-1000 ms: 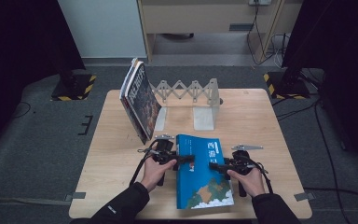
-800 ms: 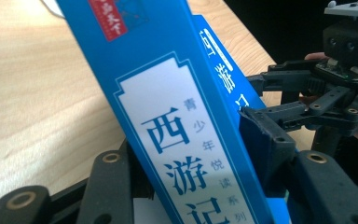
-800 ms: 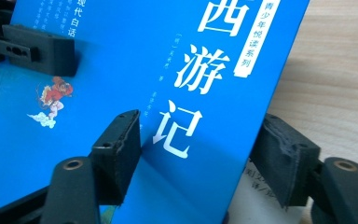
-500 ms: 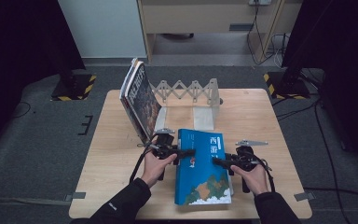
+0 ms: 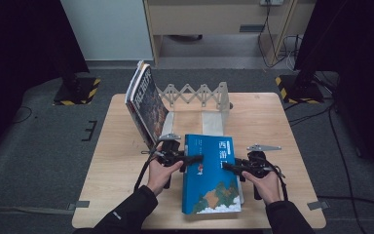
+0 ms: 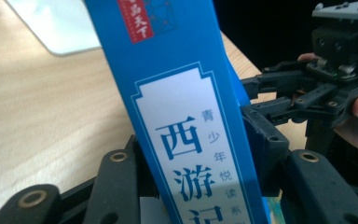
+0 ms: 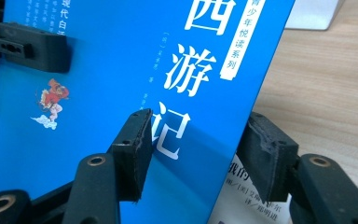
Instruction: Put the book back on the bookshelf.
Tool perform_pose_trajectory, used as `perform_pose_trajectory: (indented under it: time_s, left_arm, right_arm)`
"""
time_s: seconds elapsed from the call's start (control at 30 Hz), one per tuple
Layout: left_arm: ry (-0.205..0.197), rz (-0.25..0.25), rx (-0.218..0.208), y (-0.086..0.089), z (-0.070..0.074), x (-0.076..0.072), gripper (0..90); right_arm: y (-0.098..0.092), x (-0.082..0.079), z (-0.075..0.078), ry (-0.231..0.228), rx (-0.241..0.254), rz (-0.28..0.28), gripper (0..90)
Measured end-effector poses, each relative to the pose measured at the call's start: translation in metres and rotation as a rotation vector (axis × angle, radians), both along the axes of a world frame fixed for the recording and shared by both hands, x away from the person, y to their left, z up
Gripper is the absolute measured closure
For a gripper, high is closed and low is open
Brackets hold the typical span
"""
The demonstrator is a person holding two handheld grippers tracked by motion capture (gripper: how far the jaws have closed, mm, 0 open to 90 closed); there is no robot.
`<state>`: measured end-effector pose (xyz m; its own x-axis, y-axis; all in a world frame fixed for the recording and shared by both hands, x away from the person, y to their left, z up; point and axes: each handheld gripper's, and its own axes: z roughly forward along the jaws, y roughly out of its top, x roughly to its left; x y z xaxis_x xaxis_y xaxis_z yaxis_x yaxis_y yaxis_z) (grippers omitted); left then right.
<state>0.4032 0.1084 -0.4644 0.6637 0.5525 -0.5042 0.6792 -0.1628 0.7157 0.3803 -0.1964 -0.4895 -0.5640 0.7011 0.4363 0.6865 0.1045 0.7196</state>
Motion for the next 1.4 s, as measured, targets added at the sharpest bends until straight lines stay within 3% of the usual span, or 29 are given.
perform_pose_trajectory:
  time_s: [0.23, 0.37, 0.5, 0.57, 0.63, 0.77, 1.0, 1.07, 1.13, 1.4]
  left_arm:
    - [0.024, -0.011, 0.013, -0.001, 0.004, -0.001, 54.3]
    - [-0.015, 0.000, 0.009, -0.002, 0.015, 0.001, 55.5]
    - [-0.086, 0.008, -0.014, -0.002, 0.028, 0.000, 56.9]
    - [-0.102, 0.006, -0.025, -0.002, 0.030, -0.002, 57.2]
    - [-0.090, 0.006, -0.048, -0.002, 0.028, -0.003, 57.5]
    - [-0.089, 0.014, -0.054, -0.001, 0.026, -0.003, 57.5]
    - [-0.147, 0.023, -0.061, -0.012, 0.020, -0.006, 52.4]
    - [-0.139, 0.015, -0.072, -0.015, 0.016, -0.005, 50.5]
    - [-0.103, 0.010, -0.132, -0.014, 0.014, -0.005, 51.8]
    - [-0.110, 0.015, -0.120, -0.012, 0.014, -0.006, 57.5]
  right_arm:
    - [0.002, -0.001, 0.002, 0.009, -0.006, 0.015, 47.2]
    - [0.000, 0.000, 0.006, -0.014, 0.003, 0.006, 48.9]
    - [-0.004, 0.000, 0.014, -0.094, 0.061, -0.030, 52.6]
    - [-0.005, -0.001, 0.016, -0.120, 0.083, -0.046, 53.6]
    - [-0.005, -0.002, 0.017, -0.125, 0.085, -0.042, 53.6]
    - [-0.005, -0.003, 0.017, -0.132, 0.076, -0.039, 53.6]
    - [-0.005, -0.005, 0.017, -0.142, 0.077, -0.031, 53.7]
    - [-0.004, -0.006, 0.018, -0.149, 0.082, -0.022, 54.2]
    - [-0.001, -0.007, 0.018, -0.156, 0.101, -0.009, 54.2]
    - [0.000, -0.007, 0.018, -0.166, 0.076, -0.004, 47.3]
